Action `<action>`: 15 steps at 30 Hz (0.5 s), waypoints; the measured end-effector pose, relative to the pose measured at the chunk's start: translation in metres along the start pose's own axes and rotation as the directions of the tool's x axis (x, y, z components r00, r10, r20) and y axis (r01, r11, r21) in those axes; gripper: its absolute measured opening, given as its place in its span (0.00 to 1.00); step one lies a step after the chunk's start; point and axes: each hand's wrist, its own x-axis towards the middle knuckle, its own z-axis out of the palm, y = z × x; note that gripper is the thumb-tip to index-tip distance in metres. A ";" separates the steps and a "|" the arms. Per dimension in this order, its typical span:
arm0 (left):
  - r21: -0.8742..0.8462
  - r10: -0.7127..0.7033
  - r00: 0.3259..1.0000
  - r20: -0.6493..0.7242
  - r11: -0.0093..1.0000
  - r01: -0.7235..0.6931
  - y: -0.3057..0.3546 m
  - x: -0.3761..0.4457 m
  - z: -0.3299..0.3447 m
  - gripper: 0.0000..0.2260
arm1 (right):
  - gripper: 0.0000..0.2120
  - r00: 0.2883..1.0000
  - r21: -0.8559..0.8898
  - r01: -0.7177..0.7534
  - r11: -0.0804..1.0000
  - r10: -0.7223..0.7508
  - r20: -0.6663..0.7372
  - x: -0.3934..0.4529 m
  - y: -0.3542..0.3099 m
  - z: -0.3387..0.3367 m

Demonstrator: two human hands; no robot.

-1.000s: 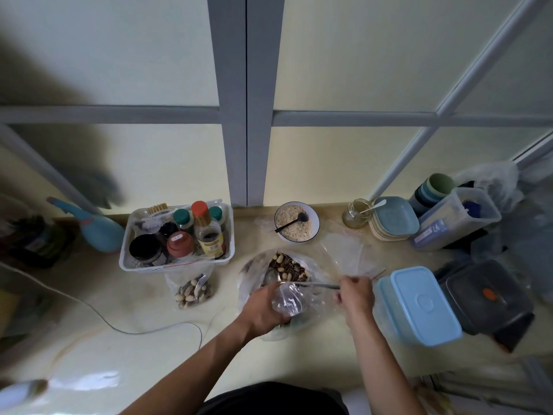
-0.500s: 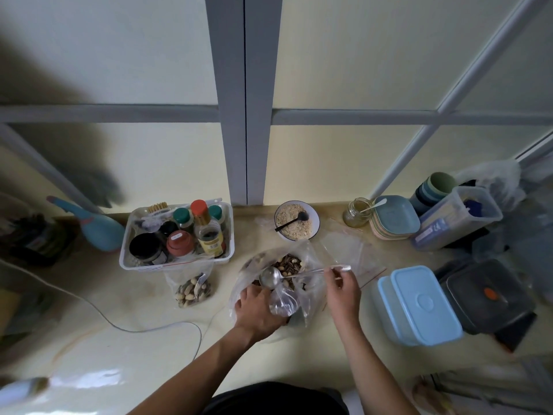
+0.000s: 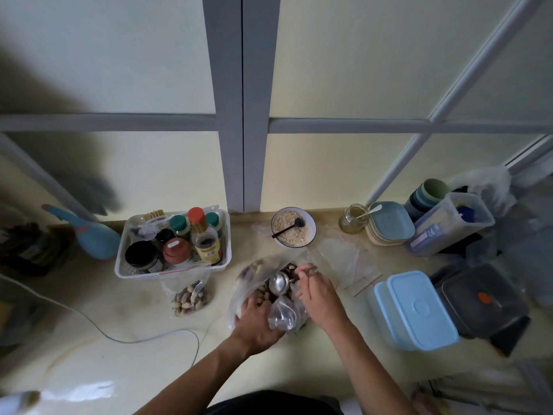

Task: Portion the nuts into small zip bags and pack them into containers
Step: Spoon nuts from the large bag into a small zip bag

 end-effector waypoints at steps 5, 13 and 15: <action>0.044 -0.152 0.987 -0.059 0.987 0.155 0.009 -0.002 -0.008 0.31 | 0.14 0.997 -0.113 -0.047 0.992 0.041 -0.059 0.004 0.005 -0.020; 0.115 -0.194 0.950 -0.243 0.967 0.227 0.041 -0.008 -0.031 0.21 | 0.14 0.973 -0.458 -0.217 0.862 0.155 -0.168 0.020 0.007 -0.059; 0.125 -0.181 0.947 -0.266 0.967 0.220 0.044 -0.010 -0.032 0.21 | 0.14 0.963 -0.445 -0.249 0.860 0.170 -0.209 0.021 0.005 -0.060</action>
